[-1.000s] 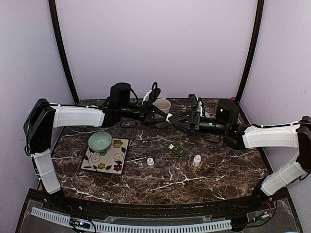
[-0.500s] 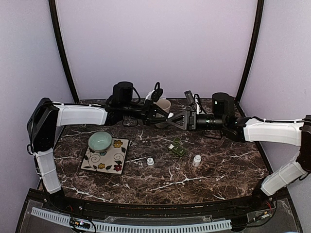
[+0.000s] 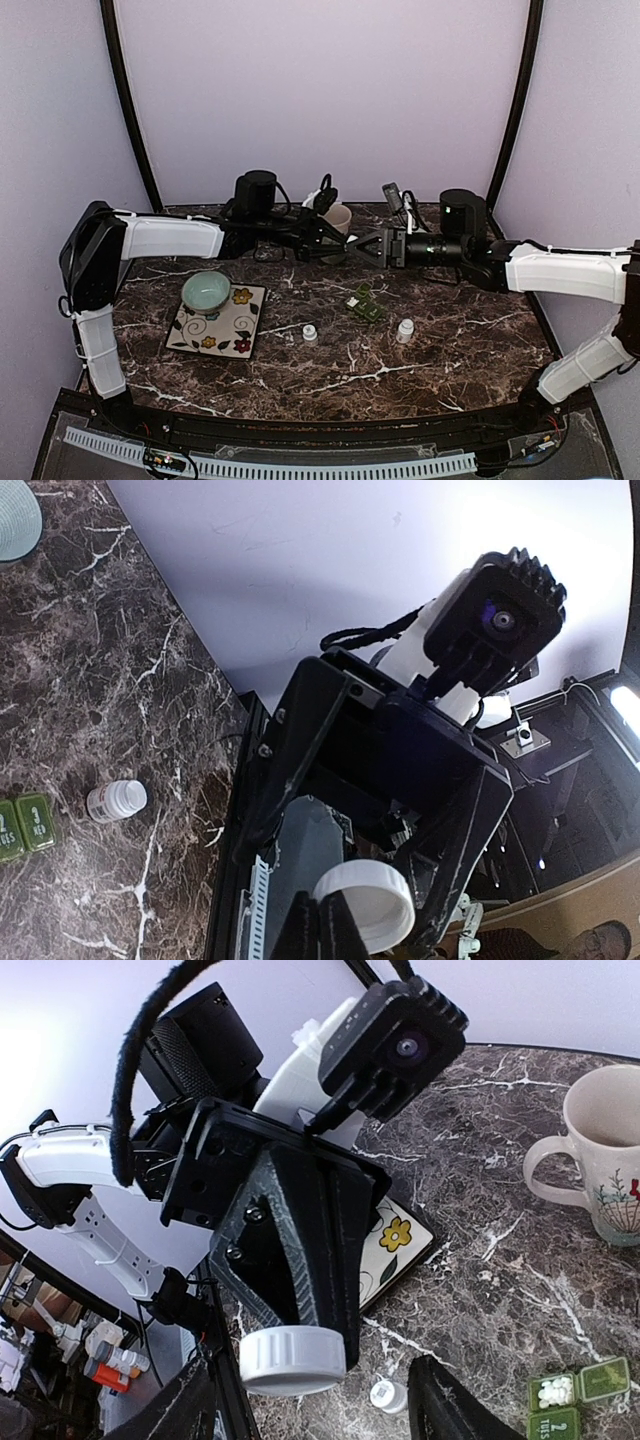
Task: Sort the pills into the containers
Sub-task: Pass from the left arm to the right
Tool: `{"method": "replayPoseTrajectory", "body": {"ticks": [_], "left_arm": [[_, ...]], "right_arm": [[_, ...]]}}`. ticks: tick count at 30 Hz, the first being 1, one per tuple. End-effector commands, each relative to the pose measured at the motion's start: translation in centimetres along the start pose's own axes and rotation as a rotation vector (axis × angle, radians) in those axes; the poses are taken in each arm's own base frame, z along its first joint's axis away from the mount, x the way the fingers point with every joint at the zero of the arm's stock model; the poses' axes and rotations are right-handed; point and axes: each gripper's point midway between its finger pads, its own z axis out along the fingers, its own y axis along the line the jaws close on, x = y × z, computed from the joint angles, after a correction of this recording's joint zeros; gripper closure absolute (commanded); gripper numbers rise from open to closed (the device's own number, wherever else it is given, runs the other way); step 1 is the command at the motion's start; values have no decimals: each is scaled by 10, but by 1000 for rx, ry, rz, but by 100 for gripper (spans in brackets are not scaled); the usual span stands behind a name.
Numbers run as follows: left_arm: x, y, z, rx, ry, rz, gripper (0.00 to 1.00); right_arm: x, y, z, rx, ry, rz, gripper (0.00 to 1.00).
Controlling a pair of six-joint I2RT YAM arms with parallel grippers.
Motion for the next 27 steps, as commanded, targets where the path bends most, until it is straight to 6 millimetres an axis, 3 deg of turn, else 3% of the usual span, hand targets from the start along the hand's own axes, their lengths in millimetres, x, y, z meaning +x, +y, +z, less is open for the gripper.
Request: {"method": "replayPoseTrajectory", "body": {"ticks": [1,27], "left_arm": [[2,-11,1,33,22,10,100],[10,-6,6,60,50,-29,100]], "right_arm": [[-8,12,-5,-15,-31,-73,35],[-10,26,-1,-47,-35,-122,43]]}}
